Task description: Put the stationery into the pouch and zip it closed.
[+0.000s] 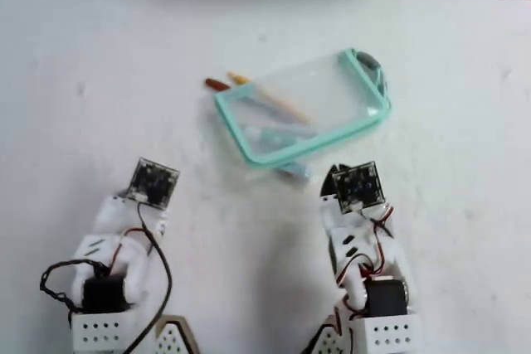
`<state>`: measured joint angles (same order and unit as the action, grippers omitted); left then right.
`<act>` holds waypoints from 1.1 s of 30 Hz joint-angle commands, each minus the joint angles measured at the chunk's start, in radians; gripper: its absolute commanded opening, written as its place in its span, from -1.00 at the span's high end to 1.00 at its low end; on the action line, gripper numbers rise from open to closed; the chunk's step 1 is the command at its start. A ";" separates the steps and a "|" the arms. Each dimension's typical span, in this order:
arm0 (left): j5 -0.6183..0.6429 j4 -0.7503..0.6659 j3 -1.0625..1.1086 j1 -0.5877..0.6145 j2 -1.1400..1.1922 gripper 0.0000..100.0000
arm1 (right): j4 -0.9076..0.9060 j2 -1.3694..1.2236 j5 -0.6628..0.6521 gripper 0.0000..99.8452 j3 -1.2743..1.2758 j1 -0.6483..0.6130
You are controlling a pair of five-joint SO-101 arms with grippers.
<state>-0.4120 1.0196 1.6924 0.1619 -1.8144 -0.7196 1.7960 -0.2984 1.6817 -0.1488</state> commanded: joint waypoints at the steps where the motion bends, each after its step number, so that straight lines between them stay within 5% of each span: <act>1: -0.002 0.035 -0.107 -0.054 -0.008 0.95 | 0.002 0.005 -0.012 0.96 0.009 0.013; 11: 0.163 -0.066 -0.232 -0.125 -0.008 0.95 | 0.002 0.004 -0.012 0.96 0.009 0.044; 24: 0.170 -0.379 -0.048 -0.303 -0.008 0.95 | -0.004 0.004 -0.012 0.96 0.009 0.044; 33: 0.120 -0.276 -0.064 -0.317 -0.008 0.95 | -0.025 0.002 -0.014 0.96 0.009 0.005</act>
<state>-0.2555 0.6882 1.6632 -0.1312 -1.8128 -0.7380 1.7960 -0.3015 1.6817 -0.1197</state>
